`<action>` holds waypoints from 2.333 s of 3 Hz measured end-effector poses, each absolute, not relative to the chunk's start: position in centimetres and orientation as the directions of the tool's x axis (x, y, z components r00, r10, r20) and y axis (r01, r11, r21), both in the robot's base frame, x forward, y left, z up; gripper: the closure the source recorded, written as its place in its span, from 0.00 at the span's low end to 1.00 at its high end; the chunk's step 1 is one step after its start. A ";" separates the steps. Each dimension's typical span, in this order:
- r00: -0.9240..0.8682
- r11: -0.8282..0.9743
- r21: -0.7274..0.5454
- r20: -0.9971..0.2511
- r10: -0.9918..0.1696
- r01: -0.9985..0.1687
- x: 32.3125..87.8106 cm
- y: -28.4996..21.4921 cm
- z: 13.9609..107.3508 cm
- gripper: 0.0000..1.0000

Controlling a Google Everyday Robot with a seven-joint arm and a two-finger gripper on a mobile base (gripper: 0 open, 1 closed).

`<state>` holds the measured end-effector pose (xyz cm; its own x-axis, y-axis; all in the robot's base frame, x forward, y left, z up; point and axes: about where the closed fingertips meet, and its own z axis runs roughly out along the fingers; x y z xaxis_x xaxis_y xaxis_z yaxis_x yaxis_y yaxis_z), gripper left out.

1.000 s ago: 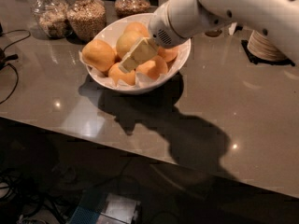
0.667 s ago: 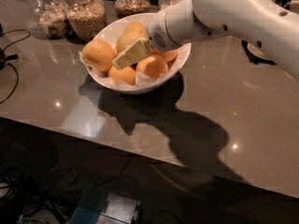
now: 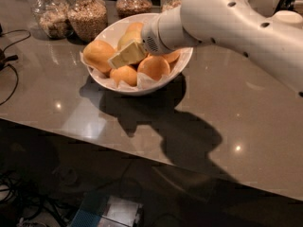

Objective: Pick orange from white bowl

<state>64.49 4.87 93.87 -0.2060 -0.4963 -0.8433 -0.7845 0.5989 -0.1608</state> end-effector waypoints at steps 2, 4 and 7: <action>-0.158 0.485 -0.398 -0.624 -0.765 -0.779 66.8 5.3 92.1 0.00; -0.147 0.420 -0.449 -0.525 -0.838 -0.788 67.9 4.6 91.1 0.14; -0.147 0.420 -0.449 -0.525 -0.838 -0.788 67.9 4.7 91.1 0.83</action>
Offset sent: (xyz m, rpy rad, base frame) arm 0.0450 -0.0113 -0.0319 -0.6728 -0.0888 0.0494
